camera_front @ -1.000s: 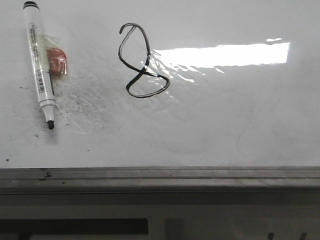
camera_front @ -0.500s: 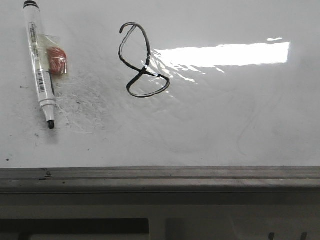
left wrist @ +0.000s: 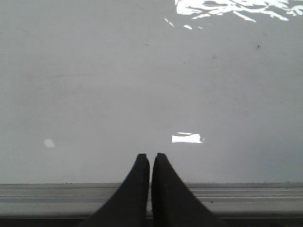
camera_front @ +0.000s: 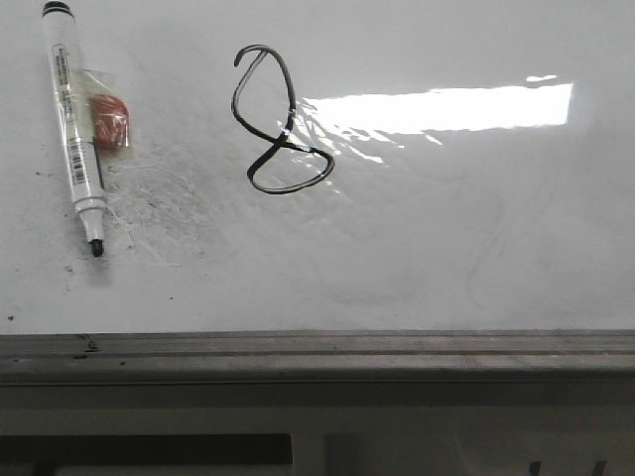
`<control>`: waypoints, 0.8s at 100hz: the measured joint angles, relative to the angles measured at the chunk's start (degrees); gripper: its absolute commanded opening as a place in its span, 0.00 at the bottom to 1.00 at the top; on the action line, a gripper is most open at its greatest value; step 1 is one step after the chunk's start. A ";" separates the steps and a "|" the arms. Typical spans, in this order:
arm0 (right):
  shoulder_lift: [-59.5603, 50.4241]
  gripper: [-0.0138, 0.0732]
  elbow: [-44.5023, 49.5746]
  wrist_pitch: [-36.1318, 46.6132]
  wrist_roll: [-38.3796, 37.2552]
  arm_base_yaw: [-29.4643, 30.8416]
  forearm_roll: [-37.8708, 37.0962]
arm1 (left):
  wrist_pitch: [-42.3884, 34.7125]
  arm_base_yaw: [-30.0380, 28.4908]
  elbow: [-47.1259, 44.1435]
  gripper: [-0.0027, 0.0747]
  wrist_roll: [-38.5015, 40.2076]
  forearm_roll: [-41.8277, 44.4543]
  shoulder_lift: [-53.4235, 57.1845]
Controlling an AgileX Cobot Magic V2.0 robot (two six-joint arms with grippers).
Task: Write number 8 on whiteboard
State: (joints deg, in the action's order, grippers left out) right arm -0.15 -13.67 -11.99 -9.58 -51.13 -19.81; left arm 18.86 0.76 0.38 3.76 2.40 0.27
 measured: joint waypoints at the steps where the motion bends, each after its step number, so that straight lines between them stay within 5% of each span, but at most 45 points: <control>1: 0.00 0.09 0.18 0.16 0.01 0.29 0.47 | 0.00 0.00 0.00 0.01 0.00 0.00 0.00; 28: 0.35 0.09 10.24 13.42 1.16 25.15 11.42 | 0.00 0.00 0.00 0.01 0.00 0.00 0.00; 53: 0.35 0.09 14.27 15.64 1.75 49.21 13.48 | 0.00 0.00 0.00 0.01 0.00 0.00 0.00; 67: -0.33 0.09 14.27 12.66 4.01 56.30 13.58 | 0.00 0.00 0.00 0.01 0.00 0.00 0.00; 80: -0.40 0.09 14.27 1.74 8.10 58.08 15.80 | 0.00 0.00 0.00 0.01 0.00 0.00 0.00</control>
State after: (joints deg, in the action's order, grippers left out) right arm -0.55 0.59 -10.25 -1.48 6.95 -4.01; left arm 18.86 0.76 0.38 3.76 2.40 0.27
